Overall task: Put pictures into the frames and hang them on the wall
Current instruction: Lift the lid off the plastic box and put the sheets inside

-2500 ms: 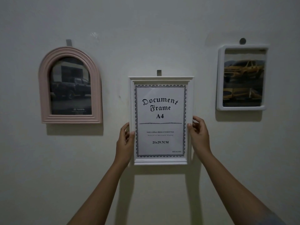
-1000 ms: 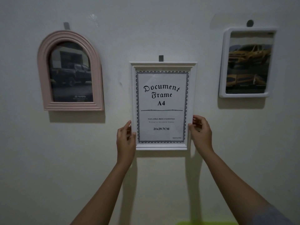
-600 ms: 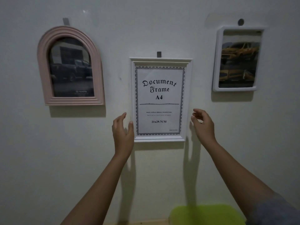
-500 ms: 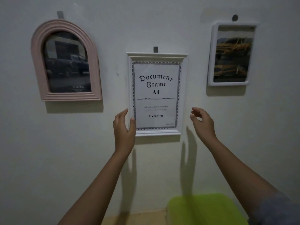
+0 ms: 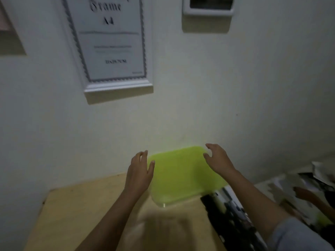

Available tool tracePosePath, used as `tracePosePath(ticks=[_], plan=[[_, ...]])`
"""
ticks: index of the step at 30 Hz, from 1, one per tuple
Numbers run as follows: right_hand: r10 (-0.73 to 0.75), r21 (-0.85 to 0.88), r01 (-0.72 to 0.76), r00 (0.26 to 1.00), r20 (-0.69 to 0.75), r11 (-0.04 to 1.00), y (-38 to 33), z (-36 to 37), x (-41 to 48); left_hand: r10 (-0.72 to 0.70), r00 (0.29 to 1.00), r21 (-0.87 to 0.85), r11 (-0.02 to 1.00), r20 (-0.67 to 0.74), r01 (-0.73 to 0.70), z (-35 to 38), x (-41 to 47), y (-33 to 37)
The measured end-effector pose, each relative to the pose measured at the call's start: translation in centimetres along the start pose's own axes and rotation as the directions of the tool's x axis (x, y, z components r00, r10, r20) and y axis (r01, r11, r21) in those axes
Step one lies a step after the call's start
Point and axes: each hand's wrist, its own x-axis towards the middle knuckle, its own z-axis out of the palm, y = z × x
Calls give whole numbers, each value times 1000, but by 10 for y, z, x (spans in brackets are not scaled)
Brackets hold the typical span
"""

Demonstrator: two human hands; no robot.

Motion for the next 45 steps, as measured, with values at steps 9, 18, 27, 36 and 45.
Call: tracePosePath(ticks=[9, 18, 27, 36, 45], plan=[[105, -229, -62, 978, 178, 971, 119, 49, 22, -324, 932, 272, 922, 162, 274, 109, -24, -6], [56, -26, -55, 998, 22, 998, 142, 86, 22, -415, 894, 63, 910, 169, 410, 139, -33, -6], [91, 97, -86, 994, -53, 992, 139, 100, 21, -472, 879, -93, 874, 69, 477, 149, -30, 5], [93, 153, -79, 992, -89, 985, 131, 98, 15, -509, 860, -179, 847, -4, 501, 143, -28, 4], [53, 220, -18, 986, -156, 975, 91, 94, 2, -487, 870, -257, 854, -84, 453, 103, -43, -6]])
